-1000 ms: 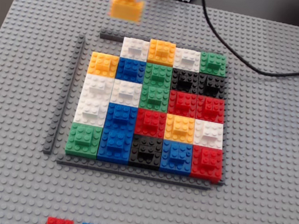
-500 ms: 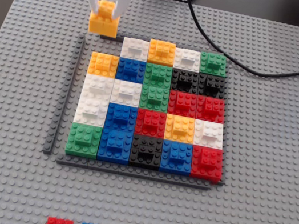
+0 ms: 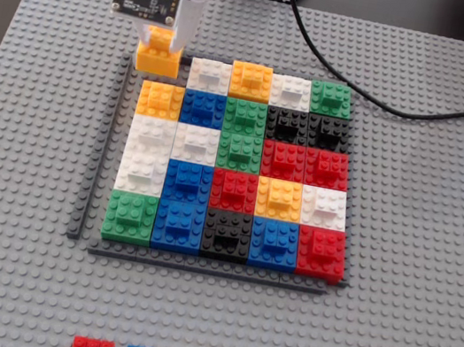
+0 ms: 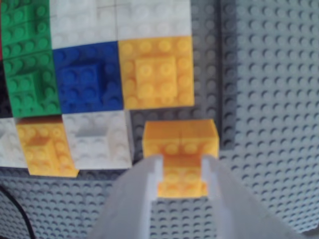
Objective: Grab the cube and place it into the grid
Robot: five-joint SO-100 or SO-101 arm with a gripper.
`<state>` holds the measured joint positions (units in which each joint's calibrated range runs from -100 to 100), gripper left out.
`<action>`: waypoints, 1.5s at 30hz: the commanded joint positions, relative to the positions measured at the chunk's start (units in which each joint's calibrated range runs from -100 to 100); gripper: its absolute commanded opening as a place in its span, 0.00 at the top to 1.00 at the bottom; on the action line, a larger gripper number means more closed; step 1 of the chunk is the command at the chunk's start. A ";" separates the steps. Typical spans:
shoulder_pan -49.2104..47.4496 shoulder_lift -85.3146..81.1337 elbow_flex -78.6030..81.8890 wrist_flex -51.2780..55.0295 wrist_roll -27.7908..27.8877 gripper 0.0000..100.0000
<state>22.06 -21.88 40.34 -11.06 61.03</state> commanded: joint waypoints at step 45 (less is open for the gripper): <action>-4.49 3.05 1.58 -3.30 -3.61 0.91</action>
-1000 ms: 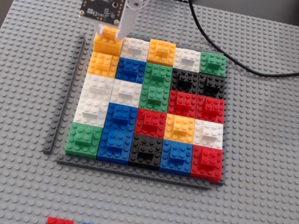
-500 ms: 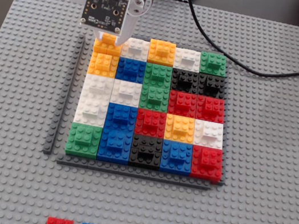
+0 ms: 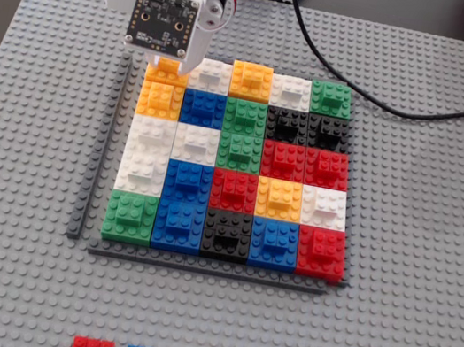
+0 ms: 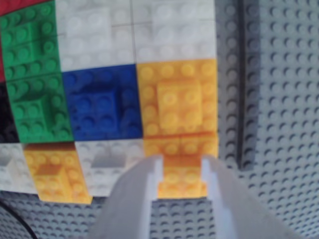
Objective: Grab the cube and place it into the grid
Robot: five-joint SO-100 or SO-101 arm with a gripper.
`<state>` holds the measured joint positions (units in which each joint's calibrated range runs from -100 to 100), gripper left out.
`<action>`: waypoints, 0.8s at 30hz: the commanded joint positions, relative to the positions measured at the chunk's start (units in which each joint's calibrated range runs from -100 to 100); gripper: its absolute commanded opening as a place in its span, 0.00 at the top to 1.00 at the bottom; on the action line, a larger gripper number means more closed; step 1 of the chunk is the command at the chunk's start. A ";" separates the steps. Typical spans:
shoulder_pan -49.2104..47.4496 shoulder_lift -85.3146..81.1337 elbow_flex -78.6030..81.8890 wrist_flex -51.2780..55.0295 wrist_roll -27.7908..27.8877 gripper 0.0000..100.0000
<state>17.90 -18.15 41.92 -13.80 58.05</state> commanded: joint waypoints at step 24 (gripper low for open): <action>0.55 -3.17 -1.28 0.22 -1.03 0.84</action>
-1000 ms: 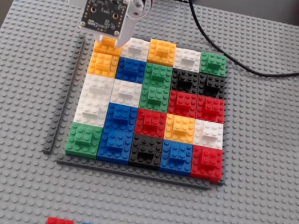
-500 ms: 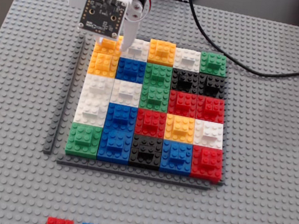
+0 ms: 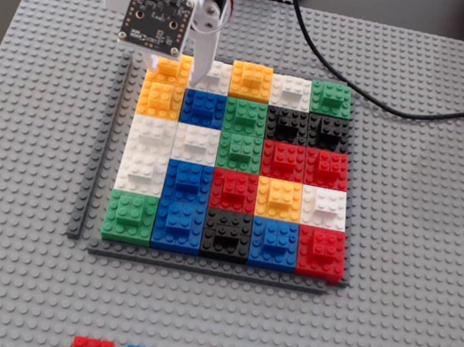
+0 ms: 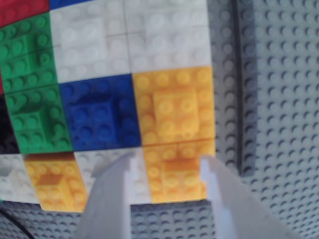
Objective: Grab the cube and place it into the grid
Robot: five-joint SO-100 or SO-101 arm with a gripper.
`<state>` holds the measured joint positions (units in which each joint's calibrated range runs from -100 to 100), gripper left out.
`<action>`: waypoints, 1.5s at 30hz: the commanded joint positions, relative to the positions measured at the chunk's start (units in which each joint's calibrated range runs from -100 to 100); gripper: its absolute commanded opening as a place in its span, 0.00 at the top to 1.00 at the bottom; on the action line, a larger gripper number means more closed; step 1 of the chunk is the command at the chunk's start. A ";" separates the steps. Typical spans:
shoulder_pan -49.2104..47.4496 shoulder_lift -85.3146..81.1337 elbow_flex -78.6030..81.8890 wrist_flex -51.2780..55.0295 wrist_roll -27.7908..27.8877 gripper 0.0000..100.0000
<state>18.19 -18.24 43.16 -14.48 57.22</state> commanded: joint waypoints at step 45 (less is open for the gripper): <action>-11.89 -48.66 -10.94 8.23 -6.89 0.80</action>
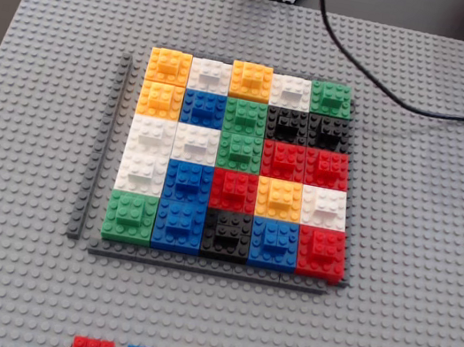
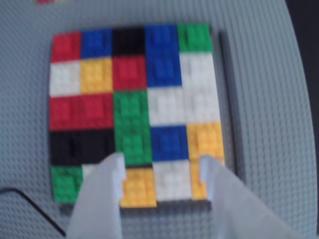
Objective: Grab the cube and place it into the grid
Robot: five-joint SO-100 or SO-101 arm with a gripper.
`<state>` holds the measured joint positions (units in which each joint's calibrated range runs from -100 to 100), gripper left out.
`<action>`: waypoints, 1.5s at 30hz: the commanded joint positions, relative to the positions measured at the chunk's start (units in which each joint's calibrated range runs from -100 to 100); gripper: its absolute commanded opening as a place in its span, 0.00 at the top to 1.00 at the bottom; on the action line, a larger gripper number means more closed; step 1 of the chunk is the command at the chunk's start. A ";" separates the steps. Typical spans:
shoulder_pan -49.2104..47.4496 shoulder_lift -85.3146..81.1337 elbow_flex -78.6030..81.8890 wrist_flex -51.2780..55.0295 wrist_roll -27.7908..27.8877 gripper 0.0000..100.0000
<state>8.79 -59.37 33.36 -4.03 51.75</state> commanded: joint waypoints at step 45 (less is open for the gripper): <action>-10.08 -40.63 61.29 -28.36 -3.27 1.00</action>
<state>-0.98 -97.88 93.82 -30.65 47.84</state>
